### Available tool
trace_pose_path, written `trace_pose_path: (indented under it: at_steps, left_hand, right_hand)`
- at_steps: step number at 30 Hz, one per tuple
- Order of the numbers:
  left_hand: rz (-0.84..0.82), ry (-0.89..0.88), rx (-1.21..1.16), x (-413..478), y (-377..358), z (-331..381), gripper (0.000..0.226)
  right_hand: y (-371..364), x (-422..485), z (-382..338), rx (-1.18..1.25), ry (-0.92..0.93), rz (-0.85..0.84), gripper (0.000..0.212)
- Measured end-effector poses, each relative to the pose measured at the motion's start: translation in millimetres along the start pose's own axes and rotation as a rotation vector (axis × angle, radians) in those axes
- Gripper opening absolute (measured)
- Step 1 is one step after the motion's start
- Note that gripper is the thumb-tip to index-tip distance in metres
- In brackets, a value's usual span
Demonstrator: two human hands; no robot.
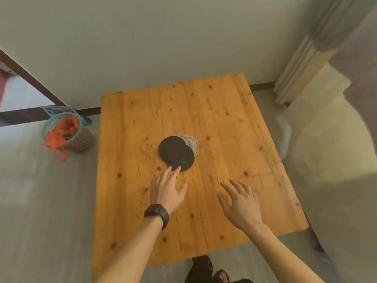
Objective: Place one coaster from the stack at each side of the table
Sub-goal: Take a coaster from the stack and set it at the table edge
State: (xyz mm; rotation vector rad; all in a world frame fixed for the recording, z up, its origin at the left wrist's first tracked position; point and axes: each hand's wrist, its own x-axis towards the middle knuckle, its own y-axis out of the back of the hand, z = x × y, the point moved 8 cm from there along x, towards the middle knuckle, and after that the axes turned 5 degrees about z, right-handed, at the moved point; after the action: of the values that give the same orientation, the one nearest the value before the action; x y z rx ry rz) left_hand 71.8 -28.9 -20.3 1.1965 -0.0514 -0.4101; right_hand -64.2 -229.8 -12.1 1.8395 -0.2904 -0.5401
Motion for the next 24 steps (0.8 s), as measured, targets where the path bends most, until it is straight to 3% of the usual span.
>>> trace_pose_path:
  at_steps: [10,24]
  left_hand:
    - [0.007,0.008,0.109,110,-68,-41,0.061]
    - [0.084,-0.080,0.291,121,-75,-40,0.048]
  right_hand:
    - [-86,131,11,-0.036,0.005,-0.011,0.064]
    - [-129,143,19,-0.051,0.068,0.048,0.064]
